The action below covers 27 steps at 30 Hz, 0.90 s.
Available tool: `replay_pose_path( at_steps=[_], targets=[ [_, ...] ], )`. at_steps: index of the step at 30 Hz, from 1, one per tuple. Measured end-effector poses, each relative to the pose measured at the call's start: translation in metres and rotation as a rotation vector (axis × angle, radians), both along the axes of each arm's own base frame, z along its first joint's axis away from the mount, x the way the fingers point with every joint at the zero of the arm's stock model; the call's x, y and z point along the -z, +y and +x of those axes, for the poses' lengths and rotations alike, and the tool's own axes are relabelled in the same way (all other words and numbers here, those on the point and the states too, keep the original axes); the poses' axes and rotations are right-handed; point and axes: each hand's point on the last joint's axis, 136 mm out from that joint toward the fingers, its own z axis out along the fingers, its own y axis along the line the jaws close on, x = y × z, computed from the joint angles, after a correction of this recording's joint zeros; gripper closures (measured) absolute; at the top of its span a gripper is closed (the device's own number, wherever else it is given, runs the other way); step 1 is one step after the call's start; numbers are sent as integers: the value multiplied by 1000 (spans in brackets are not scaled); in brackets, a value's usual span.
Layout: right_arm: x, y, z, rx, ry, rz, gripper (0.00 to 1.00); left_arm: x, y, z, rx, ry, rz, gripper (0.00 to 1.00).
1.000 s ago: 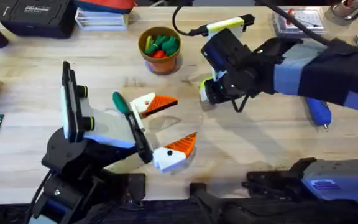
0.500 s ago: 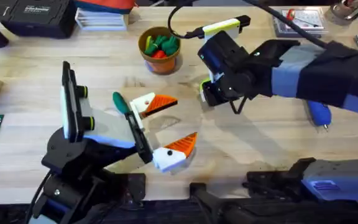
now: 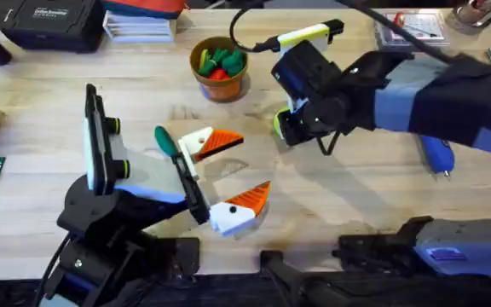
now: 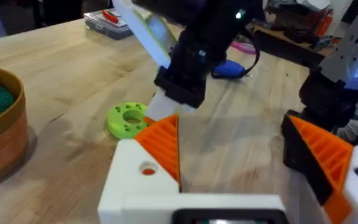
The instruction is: Pick up the gripper from the table and insert it into the empty holder that is missing its gripper. Then pick up a screw, insert it into the mounting hole, and use the screwdriver to tighten it. Finally, clean up the table by picking up the vegetable and placing it into the bucket.
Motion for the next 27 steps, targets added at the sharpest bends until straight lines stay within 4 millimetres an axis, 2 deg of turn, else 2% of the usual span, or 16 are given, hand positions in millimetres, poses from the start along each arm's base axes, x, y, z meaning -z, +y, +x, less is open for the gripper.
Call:
replay_pose_path(
  at_steps=[4,9,13,17,21,27],
  targets=[
    [-27,2,2,-19,-15,5,996,0,0,0,0,0,0,14],
    [-86,13,11,-53,-70,56,996,0,0,0,0,0,0,14],
    [-129,33,10,-112,-71,159,996,0,0,0,0,0,0,14],
    [-161,58,3,-186,-52,294,996,0,0,0,0,0,0,14],
    [-178,83,-12,-265,-22,397,996,0,0,0,0,-8,4,15],
    [-181,113,-46,-386,33,447,996,0,0,0,3,-44,20,15]
  ],
)
